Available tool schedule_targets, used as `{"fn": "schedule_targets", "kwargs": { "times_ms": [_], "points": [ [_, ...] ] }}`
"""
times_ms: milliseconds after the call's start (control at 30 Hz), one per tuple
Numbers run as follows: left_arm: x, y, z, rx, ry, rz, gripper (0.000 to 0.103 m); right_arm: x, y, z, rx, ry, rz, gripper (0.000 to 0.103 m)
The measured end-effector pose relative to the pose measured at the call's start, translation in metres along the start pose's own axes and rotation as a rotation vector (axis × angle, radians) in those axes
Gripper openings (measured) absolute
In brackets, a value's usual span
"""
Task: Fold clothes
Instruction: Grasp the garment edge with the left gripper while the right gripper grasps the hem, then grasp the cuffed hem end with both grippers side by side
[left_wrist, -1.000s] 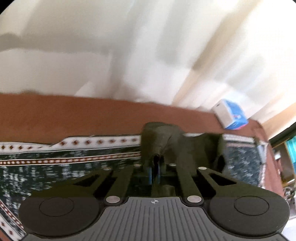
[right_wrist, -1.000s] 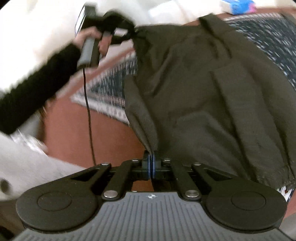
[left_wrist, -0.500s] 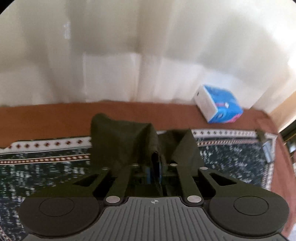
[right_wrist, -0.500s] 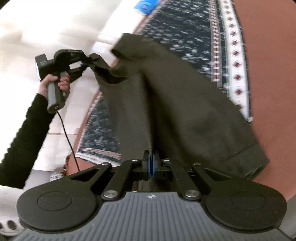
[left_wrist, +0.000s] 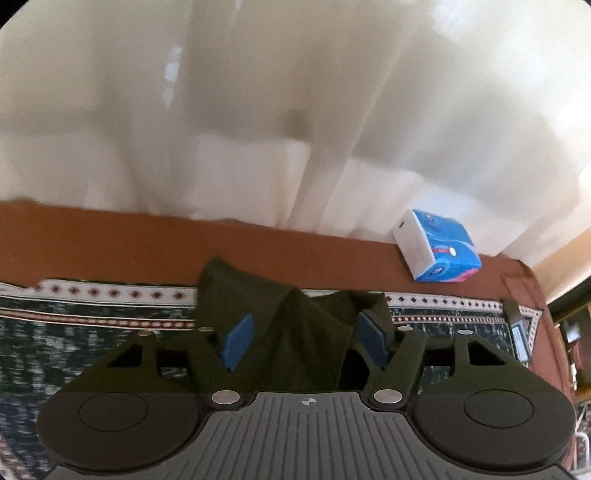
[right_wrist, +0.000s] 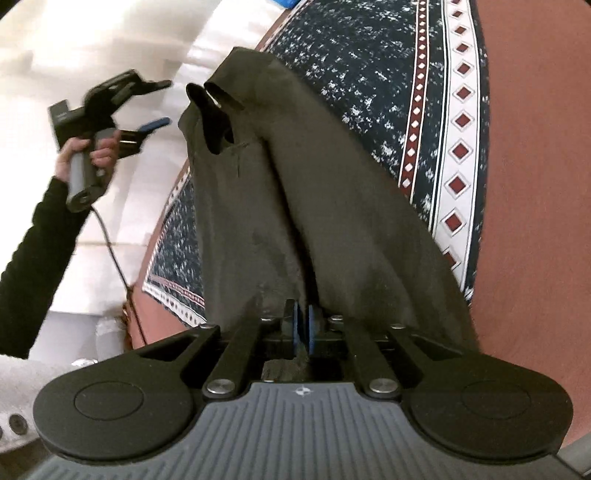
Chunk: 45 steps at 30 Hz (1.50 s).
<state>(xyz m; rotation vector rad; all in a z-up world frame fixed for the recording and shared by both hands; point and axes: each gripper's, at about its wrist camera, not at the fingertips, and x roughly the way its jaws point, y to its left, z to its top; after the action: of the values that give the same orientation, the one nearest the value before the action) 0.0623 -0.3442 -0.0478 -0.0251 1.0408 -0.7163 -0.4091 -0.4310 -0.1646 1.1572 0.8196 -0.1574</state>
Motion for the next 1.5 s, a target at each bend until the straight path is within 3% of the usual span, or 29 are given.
{"fn": "schedule_targets", "kwargs": {
  "times_ms": [100, 267, 333, 500, 667, 900, 1167, 1267, 1333, 1367, 1400, 1500],
  "points": [
    [-0.033, 0.008, -0.026, 0.024, 0.016, -0.036, 0.077, -0.009, 0.003, 0.009, -0.04, -0.01, -0.024, 0.017],
    [-0.074, 0.023, -0.13, 0.062, 0.183, -0.074, 0.077, -0.03, 0.013, 0.013, -0.098, -0.01, -0.006, 0.03],
    [-0.083, 0.031, -0.179, 0.032, 0.272, -0.069, 0.077, -0.03, 0.015, 0.011, -0.128, 0.024, -0.004, 0.036],
    [-0.095, 0.039, -0.264, -0.086, 0.401, -0.131, 0.076, -0.02, 0.026, 0.003, -0.198, 0.103, -0.044, 0.036],
    [-0.106, 0.027, -0.284, 0.035, 0.376, -0.183, 0.076, -0.03, 0.038, -0.016, -0.231, 0.094, -0.074, 0.036],
    [-0.124, 0.014, -0.314, 0.358, 0.299, -0.158, 0.073, -0.035, 0.065, -0.051, -0.271, 0.048, -0.132, 0.036],
    [-0.116, -0.002, -0.339, 0.452, 0.172, -0.134, 0.071, -0.034, 0.073, -0.077, -0.241, -0.03, -0.218, 0.036],
    [-0.111, -0.006, -0.338, 0.419, 0.184, -0.156, 0.049, -0.039, 0.074, -0.082, -0.249, -0.042, -0.237, 0.036],
    [-0.109, -0.008, -0.339, 0.399, 0.186, -0.154, 0.048, -0.04, 0.072, -0.081, -0.254, -0.041, -0.24, 0.036],
    [-0.109, -0.01, -0.339, 0.394, 0.182, -0.149, 0.041, -0.04, 0.072, -0.08, -0.257, -0.041, -0.241, 0.036],
    [-0.111, -0.01, -0.339, 0.383, 0.175, -0.145, 0.02, -0.04, 0.071, -0.079, -0.26, -0.04, -0.241, 0.036],
    [-0.117, -0.008, -0.334, 0.326, 0.161, -0.144, 0.005, -0.034, 0.066, -0.067, -0.261, -0.021, -0.215, 0.037]
  ]
}}
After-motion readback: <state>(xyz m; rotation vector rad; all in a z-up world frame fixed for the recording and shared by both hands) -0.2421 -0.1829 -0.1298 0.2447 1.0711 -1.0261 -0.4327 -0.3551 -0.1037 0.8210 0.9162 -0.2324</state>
